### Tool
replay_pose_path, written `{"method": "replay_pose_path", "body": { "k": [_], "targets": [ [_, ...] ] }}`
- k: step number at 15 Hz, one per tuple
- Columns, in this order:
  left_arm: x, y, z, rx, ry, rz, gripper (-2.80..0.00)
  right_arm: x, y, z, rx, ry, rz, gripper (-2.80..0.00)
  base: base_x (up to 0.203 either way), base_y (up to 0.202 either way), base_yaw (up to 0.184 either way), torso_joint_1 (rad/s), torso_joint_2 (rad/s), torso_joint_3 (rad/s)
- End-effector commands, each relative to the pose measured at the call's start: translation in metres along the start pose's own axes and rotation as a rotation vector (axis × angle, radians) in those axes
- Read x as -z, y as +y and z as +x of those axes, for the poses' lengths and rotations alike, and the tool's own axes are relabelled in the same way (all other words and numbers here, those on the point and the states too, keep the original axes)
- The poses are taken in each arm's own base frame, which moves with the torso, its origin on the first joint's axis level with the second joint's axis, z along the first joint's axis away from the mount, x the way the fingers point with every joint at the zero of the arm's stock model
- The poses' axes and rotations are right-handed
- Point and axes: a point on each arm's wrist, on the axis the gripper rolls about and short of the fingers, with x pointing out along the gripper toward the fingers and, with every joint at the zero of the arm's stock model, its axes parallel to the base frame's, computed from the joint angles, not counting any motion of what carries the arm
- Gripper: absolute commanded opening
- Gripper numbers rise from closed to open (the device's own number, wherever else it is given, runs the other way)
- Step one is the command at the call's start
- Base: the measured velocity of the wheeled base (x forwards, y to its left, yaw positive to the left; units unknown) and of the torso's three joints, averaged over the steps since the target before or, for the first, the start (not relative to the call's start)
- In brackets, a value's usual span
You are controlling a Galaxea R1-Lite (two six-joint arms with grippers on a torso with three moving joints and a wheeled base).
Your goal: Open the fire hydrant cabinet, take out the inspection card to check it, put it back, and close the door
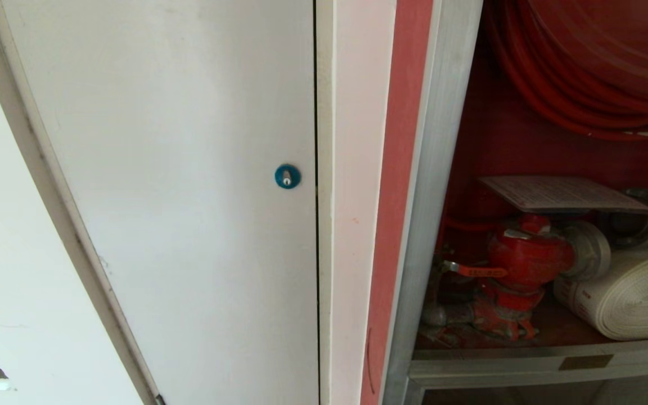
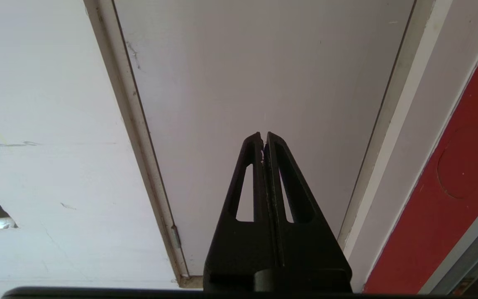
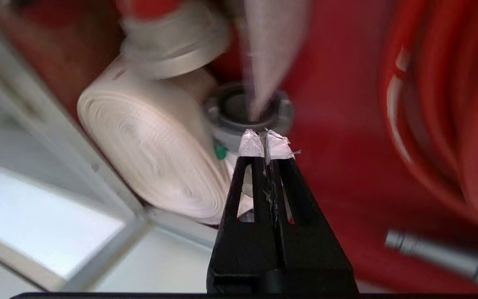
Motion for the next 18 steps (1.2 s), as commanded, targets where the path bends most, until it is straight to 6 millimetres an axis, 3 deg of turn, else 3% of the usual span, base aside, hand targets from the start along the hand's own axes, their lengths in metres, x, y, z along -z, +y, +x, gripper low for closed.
{"method": "replay_pose_path", "body": {
  "k": [1, 3, 4, 9, 11, 15, 18],
  "targets": [
    [0.000, 0.000, 0.000, 0.000, 0.001, 0.000, -2.80, 0.000, 0.007, -0.001, -0.062, -0.009, -0.065, -2.80, 0.000, 0.000, 0.000, 0.000, 0.00, 0.000],
    [0.000, 0.000, 0.000, 0.000, 0.001, 0.000, -2.80, 0.000, 0.009, -0.001, -0.079, -0.008, -0.118, -2.80, 0.000, 0.000, 0.000, 0.000, 0.00, 0.000],
    [0.000, 0.000, 0.000, 0.000, 0.001, 0.000, -2.80, 0.002, 0.010, 0.000, -0.082, -0.002, -0.142, 0.00, 0.000, 0.000, 0.000, 0.000, 0.00, 0.000],
    [0.000, 0.000, 0.000, 0.000, 0.001, 0.000, -2.80, 0.004, 0.019, -0.007, -0.072, 0.055, -0.149, 0.00, 0.000, 0.000, 0.000, 0.000, 0.00, 0.000],
    [0.000, 0.000, 0.000, 0.000, 0.001, 0.000, -2.80, 0.005, 0.019, 0.010, -0.031, 0.063, -0.150, 0.00, 0.000, 0.000, 0.000, 0.000, 0.00, 0.000],
    [0.000, 0.000, 0.000, 0.000, 0.001, 0.000, -2.80, 0.009, 0.008, 0.064, 0.095, 0.070, -0.139, 0.00, 0.000, 0.000, 0.000, 0.000, 0.00, 0.000],
    [0.000, 0.000, 0.000, 0.000, 0.001, 0.000, -2.80, 0.008, 0.008, 0.073, 0.086, 0.062, -0.116, 0.00, 0.000, 0.000, 0.000, 0.000, 0.00, 0.000]
  ]
}}
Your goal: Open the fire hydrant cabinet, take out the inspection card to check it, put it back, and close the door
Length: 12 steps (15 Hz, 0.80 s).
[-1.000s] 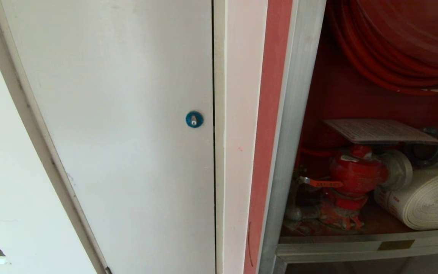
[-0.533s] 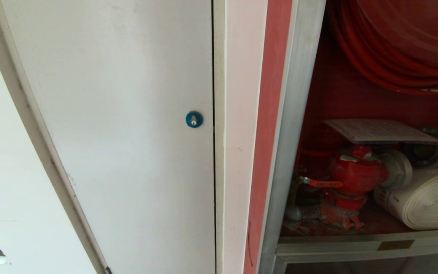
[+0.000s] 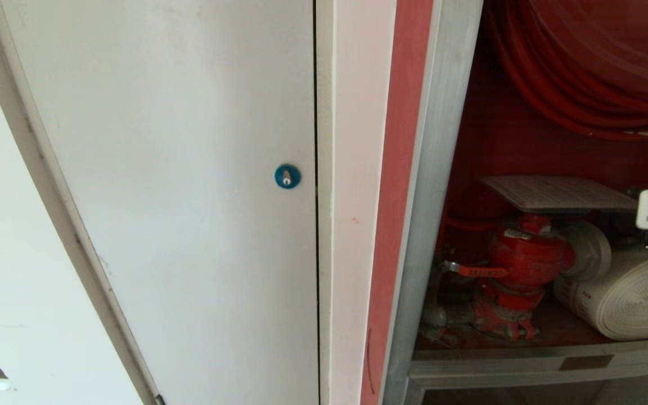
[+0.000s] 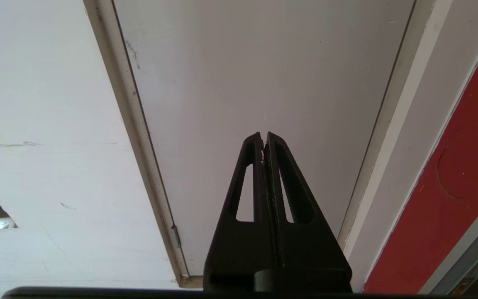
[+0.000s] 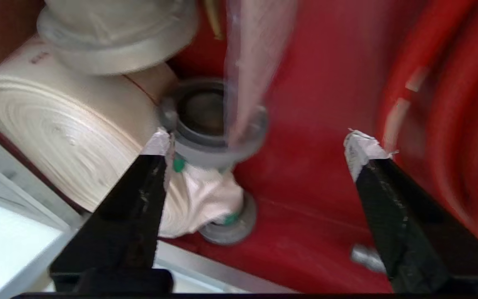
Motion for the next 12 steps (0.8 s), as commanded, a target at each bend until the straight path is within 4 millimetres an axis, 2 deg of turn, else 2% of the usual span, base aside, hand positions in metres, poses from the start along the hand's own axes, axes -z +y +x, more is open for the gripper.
{"method": "replay_pose_path", "body": {
  "k": [1, 6, 12],
  "targets": [
    [0.000, 0.000, 0.000, 0.000, 0.001, 0.000, -2.80, -0.001, 0.004, 0.014, -0.032, -0.008, -0.009, 0.00, 0.000, 0.000, 0.000, 0.000, 0.00, 0.000],
    [0.000, 0.000, 0.000, 0.000, 0.001, 0.000, -2.80, -0.013, 0.001, 0.034, 0.008, -0.050, 0.008, 0.00, 0.000, 0.000, 0.000, 0.000, 0.00, 0.000],
    [0.000, 0.000, 0.000, 0.000, 0.001, 0.000, -2.80, -0.014, 0.003, 0.042, -0.002, -0.041, 0.005, 0.00, 0.000, 0.000, 0.000, 0.000, 0.00, 0.000]
  ]
}}
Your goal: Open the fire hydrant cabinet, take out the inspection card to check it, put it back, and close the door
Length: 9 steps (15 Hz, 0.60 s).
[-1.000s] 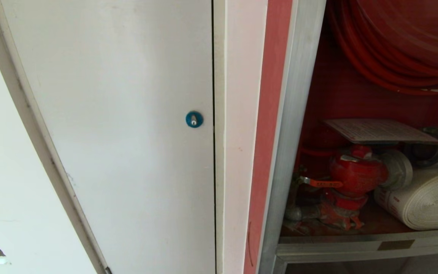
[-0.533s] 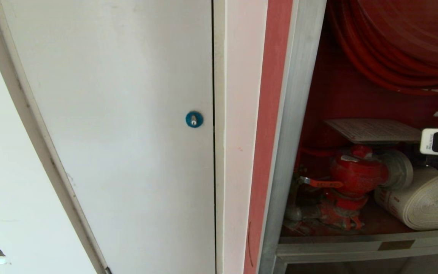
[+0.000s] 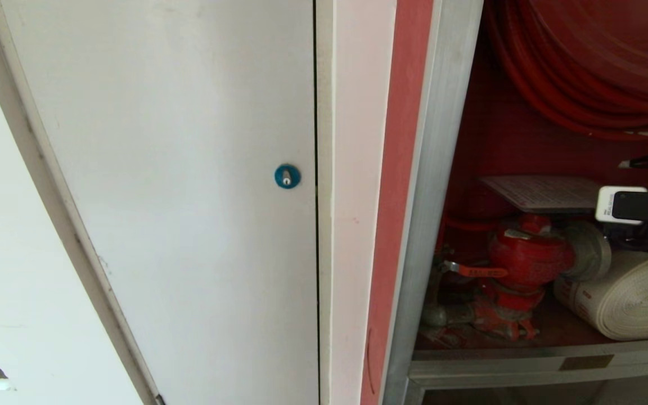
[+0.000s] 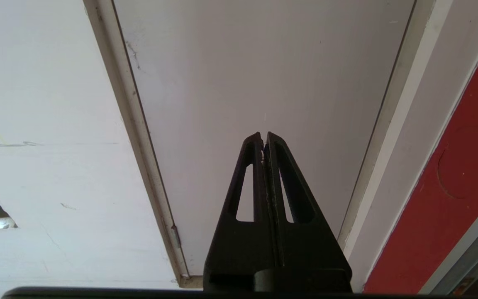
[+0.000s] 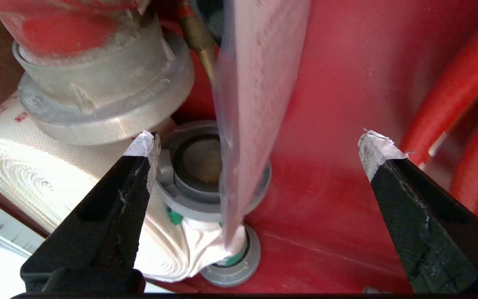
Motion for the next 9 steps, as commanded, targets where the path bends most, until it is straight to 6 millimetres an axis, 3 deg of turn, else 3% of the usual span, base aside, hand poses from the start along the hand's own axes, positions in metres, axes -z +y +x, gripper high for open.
{"method": "replay_pose_path", "body": {
  "k": [1, 9],
  "targets": [
    [-0.0001, 0.0000, 0.0001, 0.000, 0.001, 0.000, -2.80, -0.0005, 0.0022, 0.0058, -0.015, 0.009, -0.011, 0.00, 0.000, 0.000, 0.000, 0.000, 0.00, 0.000],
    [-0.0001, 0.0000, 0.0001, 0.000, 0.001, 0.000, -2.80, -0.0066, -0.0013, 0.0146, -0.016, 0.028, -0.021, 0.00, 0.000, 0.000, 0.000, 0.000, 0.00, 0.000]
  ]
}}
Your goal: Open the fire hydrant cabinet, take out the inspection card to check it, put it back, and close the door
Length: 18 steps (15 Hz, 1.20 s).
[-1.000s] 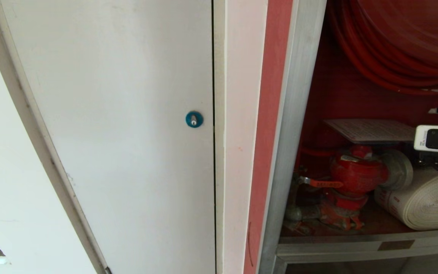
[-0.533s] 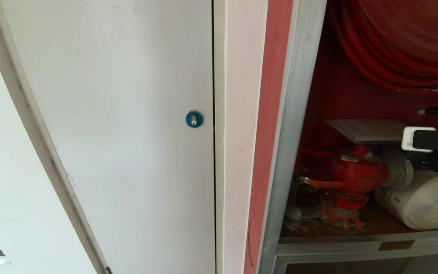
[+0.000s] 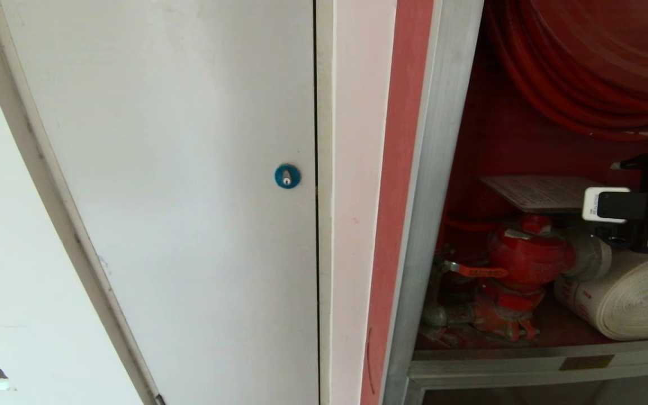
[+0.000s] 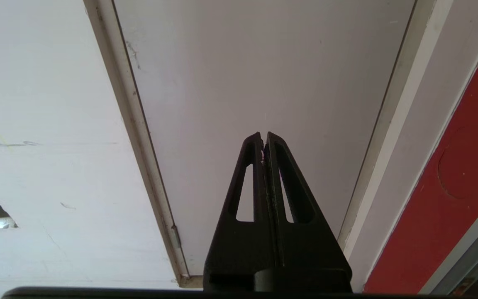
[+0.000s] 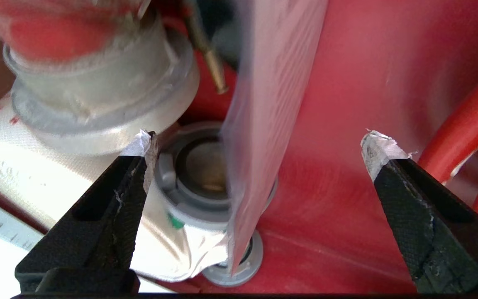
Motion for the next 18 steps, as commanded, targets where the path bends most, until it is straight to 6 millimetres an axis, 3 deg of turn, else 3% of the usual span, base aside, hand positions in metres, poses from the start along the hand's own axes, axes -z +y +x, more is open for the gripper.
{"method": "replay_pose_path", "body": {
  "k": [1, 11, 18],
  "targets": [
    [0.000, 0.000, 0.000, 0.000, 0.001, 0.000, -2.80, -0.001, -0.001, 0.002, 0.001, -0.003, -0.011, -2.80, 0.000, 0.000, 0.000, 0.000, 0.00, 0.000],
    [0.000, 0.000, 0.000, 0.000, 0.001, 0.000, -2.80, -0.001, -0.003, 0.001, 0.007, 0.015, -0.012, -2.80, 0.000, 0.000, 0.000, 0.000, 0.00, 0.000],
    [0.000, 0.000, 0.000, 0.000, 0.001, 0.000, -2.80, 0.001, -0.007, -0.021, 0.055, 0.020, -0.009, -2.80, 0.000, 0.000, 0.000, 0.000, 0.00, 0.000]
  ]
}}
